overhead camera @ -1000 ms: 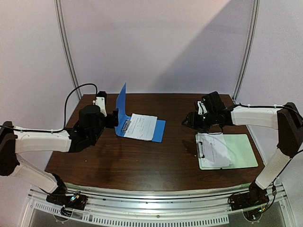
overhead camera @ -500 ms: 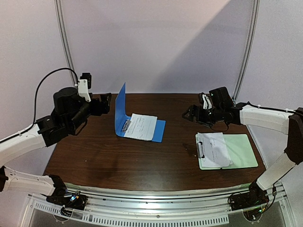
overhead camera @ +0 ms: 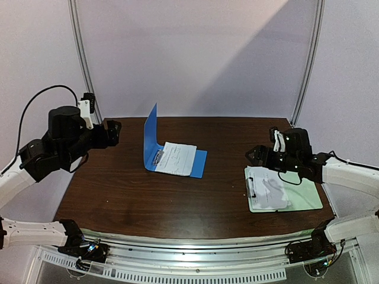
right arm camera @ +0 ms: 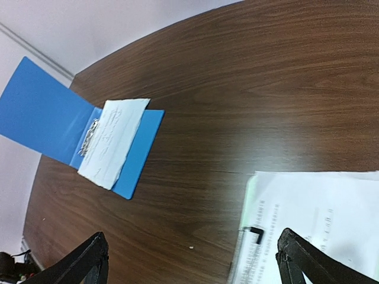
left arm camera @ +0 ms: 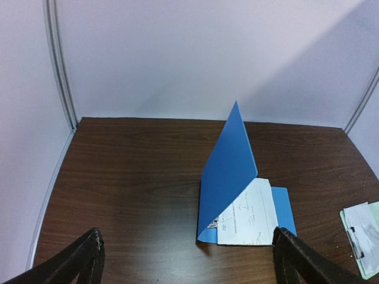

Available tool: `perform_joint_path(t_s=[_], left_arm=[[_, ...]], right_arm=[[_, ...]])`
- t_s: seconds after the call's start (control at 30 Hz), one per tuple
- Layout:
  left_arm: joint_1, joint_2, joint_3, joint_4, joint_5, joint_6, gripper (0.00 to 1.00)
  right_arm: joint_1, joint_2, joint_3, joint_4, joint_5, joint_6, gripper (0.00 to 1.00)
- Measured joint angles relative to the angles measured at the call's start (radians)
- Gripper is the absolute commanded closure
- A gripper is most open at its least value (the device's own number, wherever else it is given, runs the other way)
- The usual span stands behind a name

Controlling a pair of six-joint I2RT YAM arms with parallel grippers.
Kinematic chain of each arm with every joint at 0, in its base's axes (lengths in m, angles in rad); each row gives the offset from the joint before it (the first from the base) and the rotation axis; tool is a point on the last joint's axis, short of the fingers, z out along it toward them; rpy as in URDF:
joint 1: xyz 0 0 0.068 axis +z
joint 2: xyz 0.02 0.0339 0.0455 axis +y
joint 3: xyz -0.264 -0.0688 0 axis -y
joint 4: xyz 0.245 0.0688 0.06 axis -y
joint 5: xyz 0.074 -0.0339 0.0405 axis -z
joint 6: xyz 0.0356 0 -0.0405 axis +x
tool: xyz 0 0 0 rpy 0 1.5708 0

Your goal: Put the files into the folder

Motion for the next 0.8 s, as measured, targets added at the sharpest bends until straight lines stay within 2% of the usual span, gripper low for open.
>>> perform_joint_path(t_s=[0.17,0.37,0.8], left_arm=[[0.000,-0.036,0.032,-0.117,-0.064,-0.025,0.00],[0.000,-0.061,0.035,-0.215,-0.126,-0.040,0.01],[0.000,-0.195,-0.186,-0.195,-0.161,-0.032,0.01]], right_arm=[[-0.003,-0.110,-0.122,0.048,0.092,-0.003,0.01],[-0.003,-0.157,-0.184,0.066,0.153,-0.006,0.01],[-0.003,-0.156,-0.192,0.100,0.151,-0.057,0.01]])
